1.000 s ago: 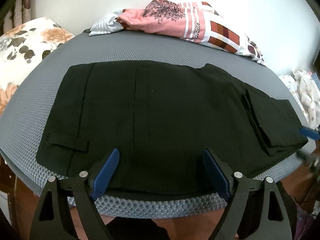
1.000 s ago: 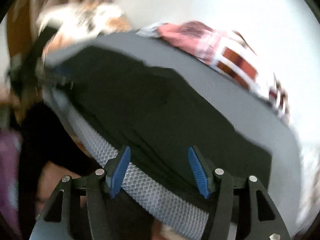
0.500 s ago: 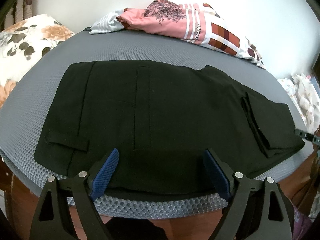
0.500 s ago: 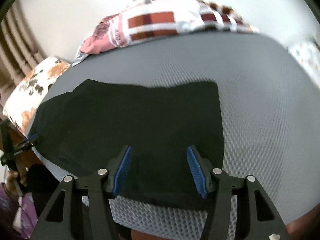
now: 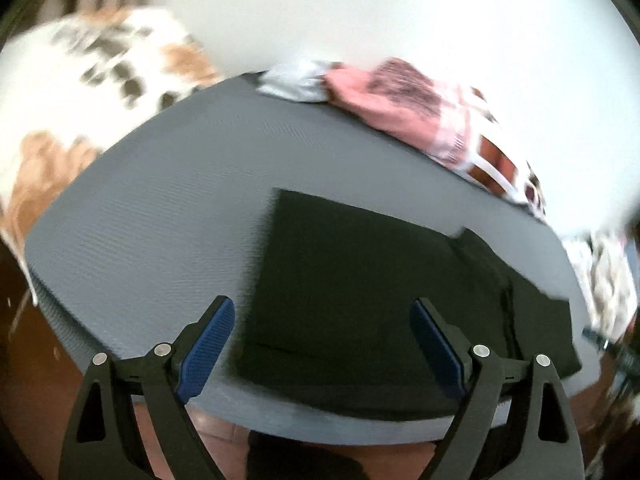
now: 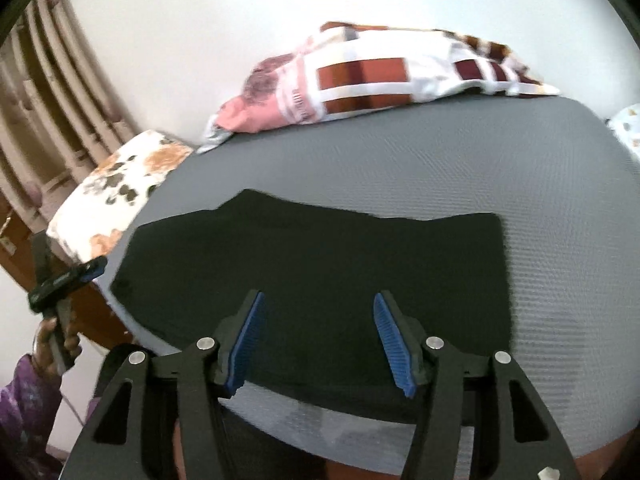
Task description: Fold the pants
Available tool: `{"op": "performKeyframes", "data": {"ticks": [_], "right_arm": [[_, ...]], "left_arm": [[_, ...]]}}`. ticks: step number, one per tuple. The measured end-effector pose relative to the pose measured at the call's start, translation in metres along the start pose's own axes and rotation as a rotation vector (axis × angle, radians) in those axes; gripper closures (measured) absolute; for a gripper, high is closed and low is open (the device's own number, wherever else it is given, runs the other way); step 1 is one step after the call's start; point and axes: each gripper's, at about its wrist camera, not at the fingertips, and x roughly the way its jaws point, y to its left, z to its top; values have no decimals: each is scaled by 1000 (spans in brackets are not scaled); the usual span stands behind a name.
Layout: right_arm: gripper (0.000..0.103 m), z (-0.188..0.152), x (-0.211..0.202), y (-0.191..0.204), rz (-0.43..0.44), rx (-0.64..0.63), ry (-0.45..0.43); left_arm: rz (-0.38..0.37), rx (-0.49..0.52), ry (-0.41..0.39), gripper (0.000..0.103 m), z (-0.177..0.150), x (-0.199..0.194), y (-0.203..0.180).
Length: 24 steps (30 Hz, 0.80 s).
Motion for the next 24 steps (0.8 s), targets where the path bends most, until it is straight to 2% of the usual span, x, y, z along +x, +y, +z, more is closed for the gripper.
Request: {"op": "performKeyframes", "data": {"ticks": [3, 6, 9, 12, 14, 16, 17, 18, 20, 21, 24], "right_arm": [[41, -4, 14, 16, 29, -8, 38], [40, -11, 27, 29, 55, -6, 72], [40, -17, 37, 43, 63, -24, 105], [39, -19, 43, 55, 62, -51, 128], [38, -18, 44, 60, 63, -62, 131], [36, -16, 43, 64, 70, -62, 130], [35, -14, 43, 66, 73, -60, 128], [35, -13, 44, 67, 79, -56, 125], [34, -10, 46, 68, 93, -45, 124], [34, -9, 46, 68, 102, -38, 124], [34, -8, 49, 71, 115, -30, 128]], "left_arm": [[21, -5, 64, 18, 5, 9, 32], [-44, -25, 136, 22, 4, 25, 50], [-93, -21, 173, 22, 7, 40, 54], [-191, -17, 245, 22, 9, 57, 49], [-193, 21, 255, 22, 13, 62, 43], [-212, 0, 279, 24, 19, 67, 40], [-233, -23, 300, 45, 21, 70, 40], [-220, -19, 324, 56, 21, 75, 36], [-157, 39, 322, 67, 20, 76, 25], [-158, 49, 335, 68, 19, 77, 22], [-145, 87, 308, 73, 17, 75, 17]]}}
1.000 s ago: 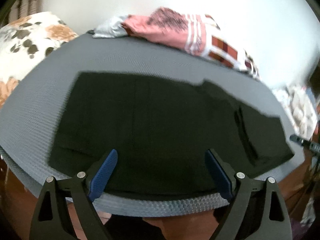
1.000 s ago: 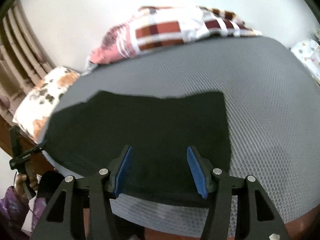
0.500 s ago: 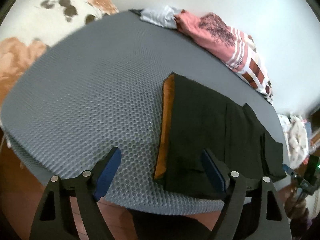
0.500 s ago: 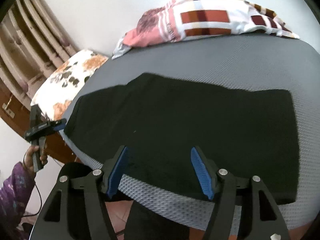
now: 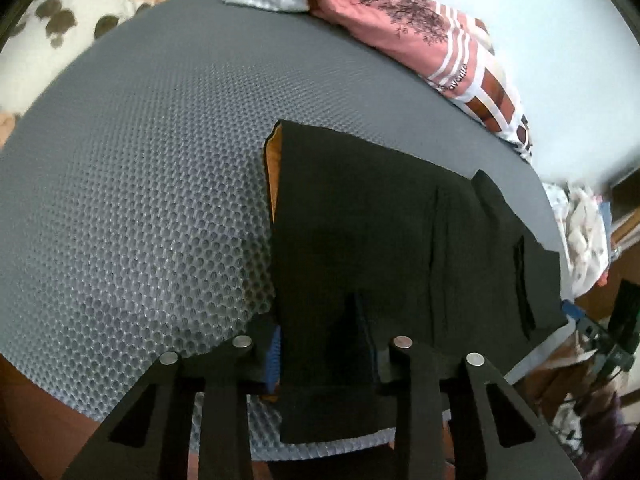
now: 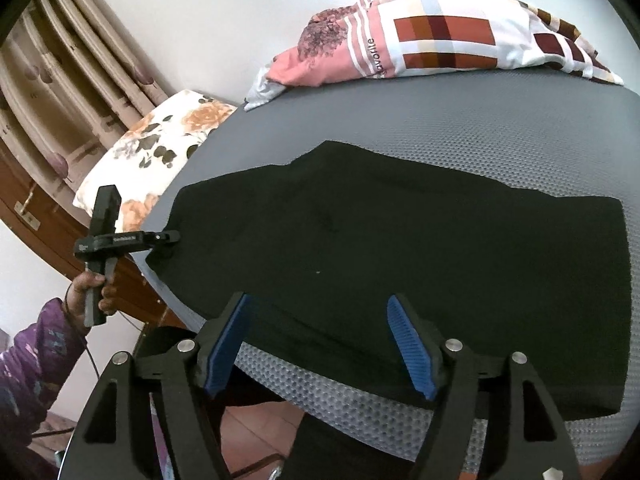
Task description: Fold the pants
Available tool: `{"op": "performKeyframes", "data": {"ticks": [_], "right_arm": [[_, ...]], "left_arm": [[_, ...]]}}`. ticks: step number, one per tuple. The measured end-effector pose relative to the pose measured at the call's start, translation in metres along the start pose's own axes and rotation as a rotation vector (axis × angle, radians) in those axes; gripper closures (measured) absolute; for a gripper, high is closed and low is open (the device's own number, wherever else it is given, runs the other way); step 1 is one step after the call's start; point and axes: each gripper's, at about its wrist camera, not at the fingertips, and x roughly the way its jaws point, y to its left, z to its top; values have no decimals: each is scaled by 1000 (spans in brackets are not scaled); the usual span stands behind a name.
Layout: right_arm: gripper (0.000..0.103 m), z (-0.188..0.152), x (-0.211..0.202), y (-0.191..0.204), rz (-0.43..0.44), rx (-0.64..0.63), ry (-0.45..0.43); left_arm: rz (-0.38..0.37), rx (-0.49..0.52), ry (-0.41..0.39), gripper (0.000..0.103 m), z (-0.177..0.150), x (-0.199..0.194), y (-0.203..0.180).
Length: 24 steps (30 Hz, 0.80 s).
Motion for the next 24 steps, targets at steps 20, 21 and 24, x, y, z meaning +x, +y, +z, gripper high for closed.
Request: {"op": "performKeyframes", "data": {"ticks": [20, 21, 24], "right_arm": [[22, 39, 36, -18, 655, 476, -19], [21, 40, 39, -19, 678, 498, -8], [20, 37, 53, -24, 728, 570, 20]], "left_arm": [[-306, 125, -136, 87, -9, -34, -210], [-325, 130, -121, 88, -14, -25, -220], [-363, 177, -100, 97, -29, -8, -244]]}}
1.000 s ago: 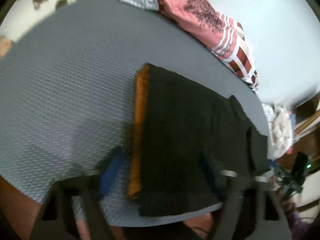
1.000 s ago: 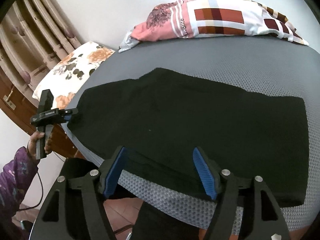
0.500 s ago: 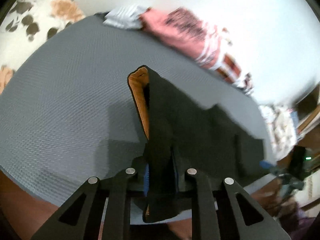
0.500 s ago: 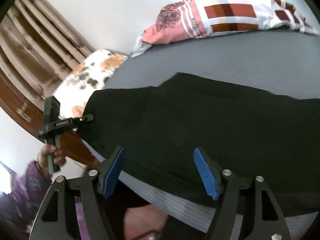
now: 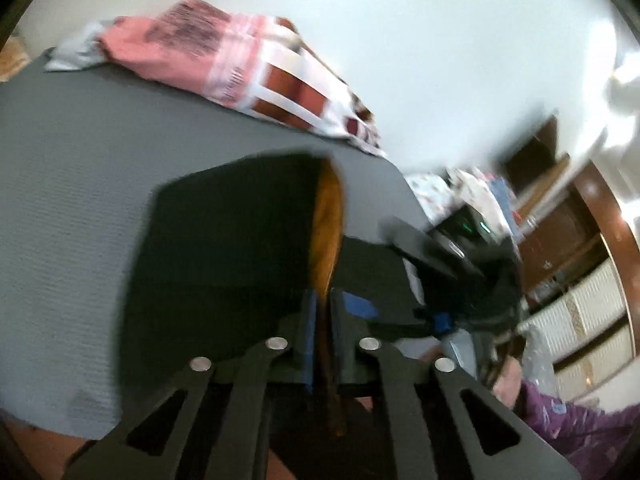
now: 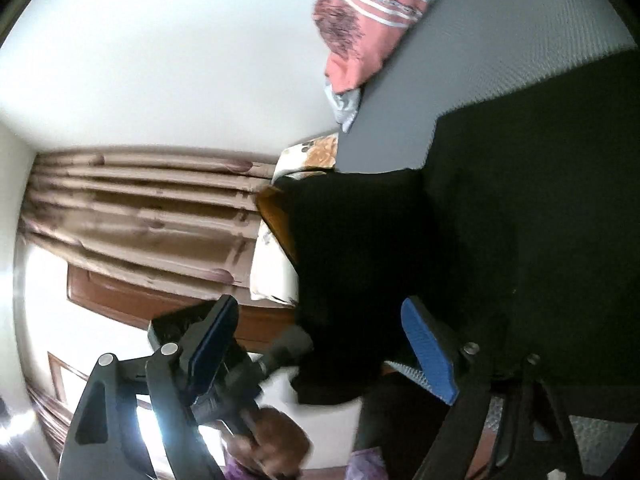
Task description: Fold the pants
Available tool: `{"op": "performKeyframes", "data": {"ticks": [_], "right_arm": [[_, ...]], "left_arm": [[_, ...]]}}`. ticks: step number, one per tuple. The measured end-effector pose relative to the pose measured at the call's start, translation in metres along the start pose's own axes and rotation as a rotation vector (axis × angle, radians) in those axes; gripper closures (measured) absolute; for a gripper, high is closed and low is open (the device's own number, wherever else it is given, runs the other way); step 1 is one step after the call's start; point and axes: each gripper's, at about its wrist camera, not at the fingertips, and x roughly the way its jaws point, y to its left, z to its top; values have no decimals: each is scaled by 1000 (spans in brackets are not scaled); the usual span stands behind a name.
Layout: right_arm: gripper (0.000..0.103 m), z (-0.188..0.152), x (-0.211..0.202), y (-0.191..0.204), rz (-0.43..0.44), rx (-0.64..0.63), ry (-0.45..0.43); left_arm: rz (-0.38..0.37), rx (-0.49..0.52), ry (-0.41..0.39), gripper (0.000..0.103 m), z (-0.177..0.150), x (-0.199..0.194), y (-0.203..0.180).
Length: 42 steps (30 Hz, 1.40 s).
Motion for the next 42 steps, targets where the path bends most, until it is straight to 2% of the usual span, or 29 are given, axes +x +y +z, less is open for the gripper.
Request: {"op": "performKeyframes", "data": {"ticks": [4, 8, 9, 10, 12, 14, 15, 17, 18, 22, 24, 25, 26, 28, 30, 34, 39, 42], "right_arm": [[15, 2, 4, -19, -43, 68, 3], [15, 5, 5, -26, -48, 80, -7], [15, 5, 5, -26, -55, 80, -7], [16, 4, 7, -25, -71, 69, -4], [16, 2, 11, -21, -132, 33, 8], [16, -1, 24, -16, -211, -13, 33], [20, -3, 29, -15, -238, -32, 39], [55, -6, 42, -8, -339, -100, 58], [85, -6, 48, -6, -390, -123, 75], [87, 1, 47, 1, -359, -114, 76], [88, 5, 36, 9, -323, -120, 60], [88, 9, 26, 14, -307, -114, 46], [88, 11, 20, 16, -296, -109, 38], [89, 20, -5, 24, -276, -106, 6], [89, 22, -29, 31, -280, -119, -26], [89, 37, -89, 37, -326, -126, -121], [89, 52, -158, 15, -410, -75, -225], [89, 56, -188, -15, -434, -8, -267]], "left_arm": [[11, 98, 22, 97, -17, 12, -24], [67, 142, -26, 94, -29, -8, -24], [100, 137, -56, 93, -33, -18, -19], [149, 134, -83, 87, -36, -26, -12], [226, 117, -122, 80, -43, -38, 7], [275, 70, -109, 79, -48, -42, 29], [283, 38, -100, 80, -51, -42, 41], [278, -14, -90, 80, -57, -41, 59], [280, -37, -79, 80, -61, -41, 66], [290, -44, -70, 79, -62, -43, 67], [304, -10, -93, 76, -59, -48, 57], [308, 7, -103, 64, -58, -49, 52], [313, 25, -117, 45, -57, -52, 47], [321, 44, -151, 30, -57, -54, 37], [302, 50, -171, 30, -56, -52, 31], [298, 52, -119, 30, -54, -32, 22], [282, 59, -71, 30, -55, -7, 12], [275, 66, -45, 30, -53, 10, 6]]}}
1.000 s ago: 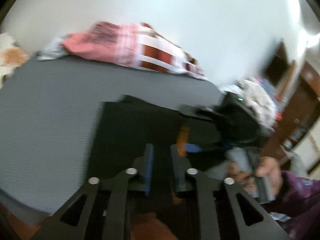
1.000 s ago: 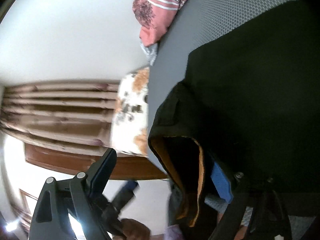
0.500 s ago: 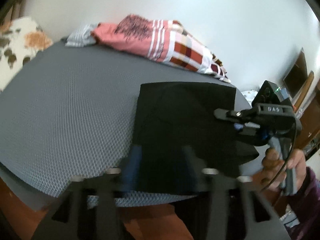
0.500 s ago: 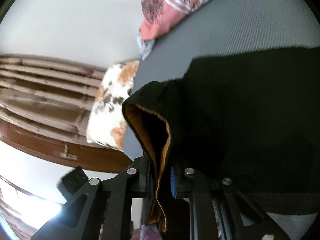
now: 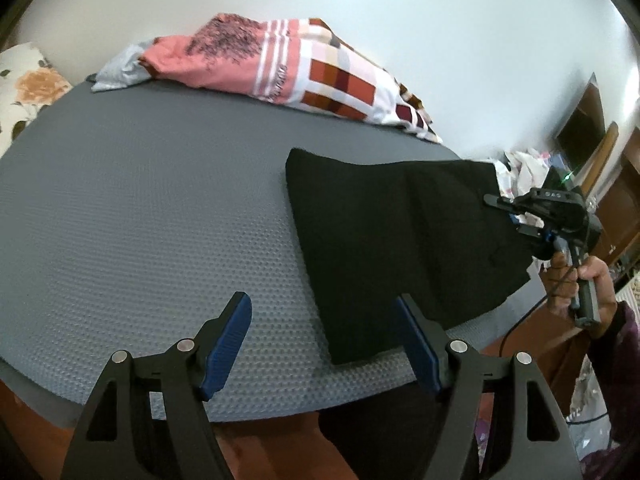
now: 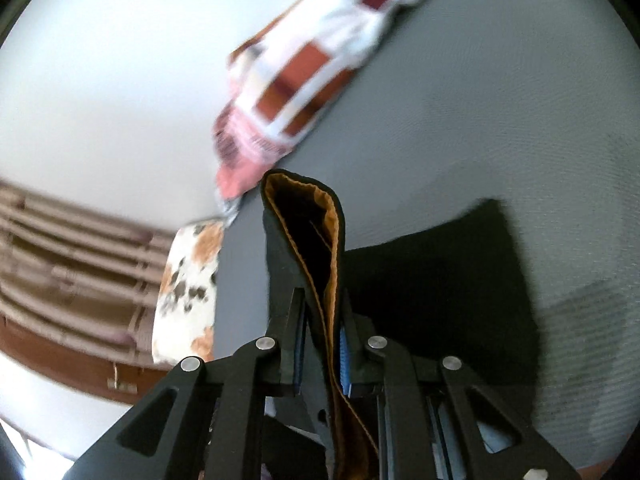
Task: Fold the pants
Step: 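Lift the waistband with the right gripper and fold it toward the hem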
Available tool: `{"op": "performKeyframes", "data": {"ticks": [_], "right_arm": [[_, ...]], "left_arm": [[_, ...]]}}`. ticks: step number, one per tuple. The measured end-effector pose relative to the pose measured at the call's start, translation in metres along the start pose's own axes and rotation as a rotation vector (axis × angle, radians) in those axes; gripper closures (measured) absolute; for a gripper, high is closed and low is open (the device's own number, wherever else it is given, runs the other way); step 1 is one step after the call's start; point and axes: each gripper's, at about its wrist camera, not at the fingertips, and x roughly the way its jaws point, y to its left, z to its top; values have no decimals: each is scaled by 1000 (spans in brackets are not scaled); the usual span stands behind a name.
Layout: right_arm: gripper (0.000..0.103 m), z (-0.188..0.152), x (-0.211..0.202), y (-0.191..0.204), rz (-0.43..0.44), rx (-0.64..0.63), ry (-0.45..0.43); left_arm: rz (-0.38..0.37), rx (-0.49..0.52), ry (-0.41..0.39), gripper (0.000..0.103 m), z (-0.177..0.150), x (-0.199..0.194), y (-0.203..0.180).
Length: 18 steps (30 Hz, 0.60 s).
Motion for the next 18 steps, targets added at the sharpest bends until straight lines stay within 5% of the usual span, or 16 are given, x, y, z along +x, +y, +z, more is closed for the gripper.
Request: {"op": "performKeyframes", "data": {"ticks": [6, 18], "right_arm": [[89, 2, -7, -49, -7, 79, -31], [90, 9, -11, -77, 14, 96, -33]], "left_arm": [[-2, 33, 51, 30, 4, 23, -18], [-3, 43, 93, 30, 8, 40, -30]]}}
